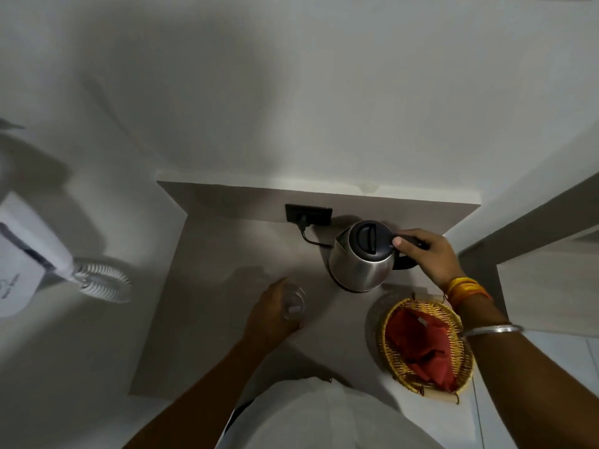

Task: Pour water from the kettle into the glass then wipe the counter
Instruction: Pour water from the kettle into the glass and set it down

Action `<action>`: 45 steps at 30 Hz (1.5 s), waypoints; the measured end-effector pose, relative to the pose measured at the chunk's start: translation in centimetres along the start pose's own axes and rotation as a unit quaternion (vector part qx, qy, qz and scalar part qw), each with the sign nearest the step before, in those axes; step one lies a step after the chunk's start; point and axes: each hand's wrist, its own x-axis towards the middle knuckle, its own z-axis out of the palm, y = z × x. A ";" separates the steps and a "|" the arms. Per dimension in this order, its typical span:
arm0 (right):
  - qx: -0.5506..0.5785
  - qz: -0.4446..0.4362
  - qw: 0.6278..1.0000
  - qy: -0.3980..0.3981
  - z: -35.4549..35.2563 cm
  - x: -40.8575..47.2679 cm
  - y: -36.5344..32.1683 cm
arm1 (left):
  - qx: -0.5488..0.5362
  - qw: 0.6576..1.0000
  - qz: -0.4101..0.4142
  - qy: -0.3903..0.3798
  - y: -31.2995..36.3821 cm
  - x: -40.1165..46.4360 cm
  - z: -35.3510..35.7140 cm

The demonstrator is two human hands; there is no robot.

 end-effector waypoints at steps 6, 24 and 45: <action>0.075 0.018 0.996 -0.034 -0.8 1.4 0.9 | -0.054 0.997 0.033 0.040 2.0 -1.8 -1.3; -0.190 -0.177 0.957 -0.131 4.5 1.8 -12.5 | -0.071 0.993 0.005 0.099 4.3 0.0 -3.2; -0.541 -0.348 0.753 -0.138 9.7 -2.9 -20.1 | -0.037 0.993 0.049 0.102 7.2 -1.4 -4.4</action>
